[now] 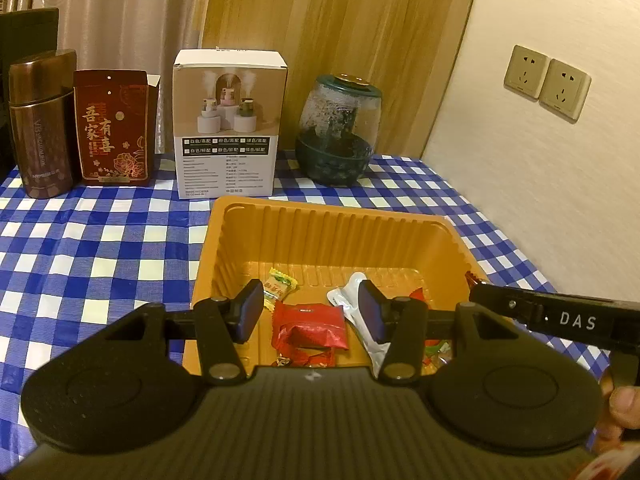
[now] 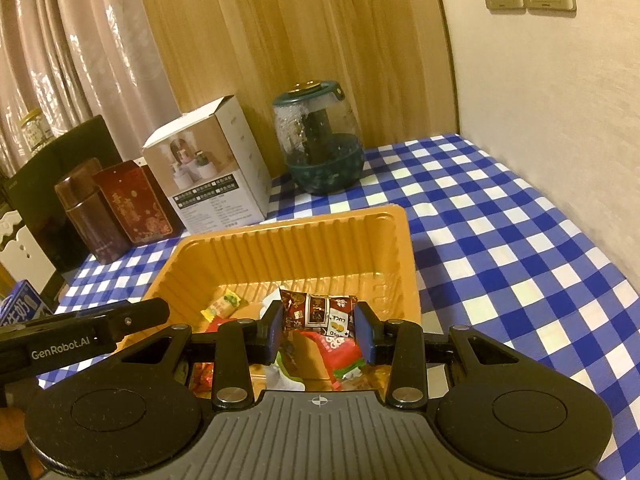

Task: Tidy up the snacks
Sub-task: 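Lower the snack strip into the tray and open the right tool, then lift both open tools away from the tray toward the remaining snacks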

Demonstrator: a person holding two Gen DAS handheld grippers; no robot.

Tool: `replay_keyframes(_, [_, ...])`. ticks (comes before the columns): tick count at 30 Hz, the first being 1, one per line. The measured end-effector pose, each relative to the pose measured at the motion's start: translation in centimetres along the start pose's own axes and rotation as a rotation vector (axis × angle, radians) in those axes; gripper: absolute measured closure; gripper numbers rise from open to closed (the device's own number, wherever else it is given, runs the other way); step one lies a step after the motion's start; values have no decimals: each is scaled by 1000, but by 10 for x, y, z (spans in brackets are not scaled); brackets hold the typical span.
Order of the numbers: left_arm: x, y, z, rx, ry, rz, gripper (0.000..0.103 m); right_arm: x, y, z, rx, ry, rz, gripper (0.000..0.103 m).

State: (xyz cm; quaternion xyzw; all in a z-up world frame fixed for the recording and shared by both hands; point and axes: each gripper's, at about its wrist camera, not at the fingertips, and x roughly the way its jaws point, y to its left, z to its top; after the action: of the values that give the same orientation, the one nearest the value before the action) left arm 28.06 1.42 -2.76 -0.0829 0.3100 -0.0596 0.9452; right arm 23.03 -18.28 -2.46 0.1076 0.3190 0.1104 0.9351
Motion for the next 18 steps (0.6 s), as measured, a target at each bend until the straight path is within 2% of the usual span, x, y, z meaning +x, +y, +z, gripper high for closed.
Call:
replay_keyframes(6, [1, 1, 0, -1, 4, 1, 55, 2, -2, -1, 22, 8, 15, 64])
replay_keyframes(8, [1, 1, 0, 1, 5, 1, 55, 4, -6, -2, 62, 13, 35, 40])
replay_keyframes(9, [1, 1, -1, 2, 6, 1, 55, 4, -9, -2, 81, 8, 39, 36])
replay_keyframes(18, [1, 2, -2, 7, 7, 4, 55, -1, -15, 2, 107, -10, 36, 35])
